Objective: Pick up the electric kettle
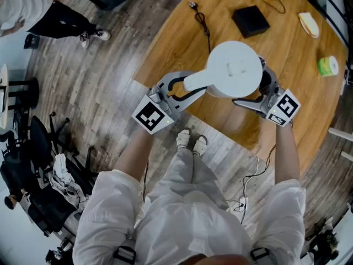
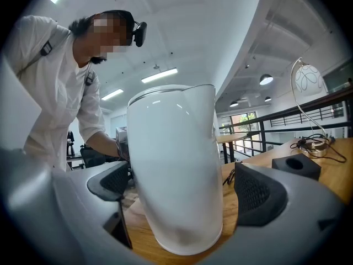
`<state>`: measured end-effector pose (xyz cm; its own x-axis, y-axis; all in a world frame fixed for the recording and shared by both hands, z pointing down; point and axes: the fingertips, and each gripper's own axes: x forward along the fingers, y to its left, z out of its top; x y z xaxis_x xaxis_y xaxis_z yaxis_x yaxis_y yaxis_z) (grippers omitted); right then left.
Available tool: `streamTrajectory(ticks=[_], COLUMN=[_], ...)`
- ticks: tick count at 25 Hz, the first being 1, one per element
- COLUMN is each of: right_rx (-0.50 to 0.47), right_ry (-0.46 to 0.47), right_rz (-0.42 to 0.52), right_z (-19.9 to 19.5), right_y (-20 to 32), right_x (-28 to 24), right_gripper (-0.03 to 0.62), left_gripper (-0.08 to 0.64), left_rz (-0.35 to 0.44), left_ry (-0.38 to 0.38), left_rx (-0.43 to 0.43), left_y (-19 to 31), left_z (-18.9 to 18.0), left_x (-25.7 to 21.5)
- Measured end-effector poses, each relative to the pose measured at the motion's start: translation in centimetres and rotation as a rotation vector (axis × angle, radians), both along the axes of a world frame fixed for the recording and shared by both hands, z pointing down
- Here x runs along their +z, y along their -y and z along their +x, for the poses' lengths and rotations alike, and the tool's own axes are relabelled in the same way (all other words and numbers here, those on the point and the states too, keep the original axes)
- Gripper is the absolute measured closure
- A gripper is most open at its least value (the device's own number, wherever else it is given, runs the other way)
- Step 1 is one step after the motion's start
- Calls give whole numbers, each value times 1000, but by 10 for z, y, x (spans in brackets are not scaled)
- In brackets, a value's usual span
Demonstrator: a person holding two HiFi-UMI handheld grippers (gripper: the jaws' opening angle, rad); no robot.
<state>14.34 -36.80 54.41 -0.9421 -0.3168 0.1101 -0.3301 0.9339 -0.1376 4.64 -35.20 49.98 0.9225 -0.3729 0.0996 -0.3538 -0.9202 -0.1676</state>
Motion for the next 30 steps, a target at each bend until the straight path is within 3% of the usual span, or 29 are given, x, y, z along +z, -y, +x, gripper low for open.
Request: streamTrajectory(ticks=[4,19,30], right_rx=[-22,-180,-157], right_ry=[-4,-52,-32], right_rz=[4,42,55], right_z=[-1,-19,-28], right_y=[0,-1,0], right_x=[0,-4,-9], right_gripper=[20,20,20], left_gripper=[442,446,448], left_rz=[-2,-58,-107], left_ry=[12,-26,-53], left_rx=[42,70,116], left_y=[-3,0,4], left_z=[1,-4,-8], left_x=[1,0,0])
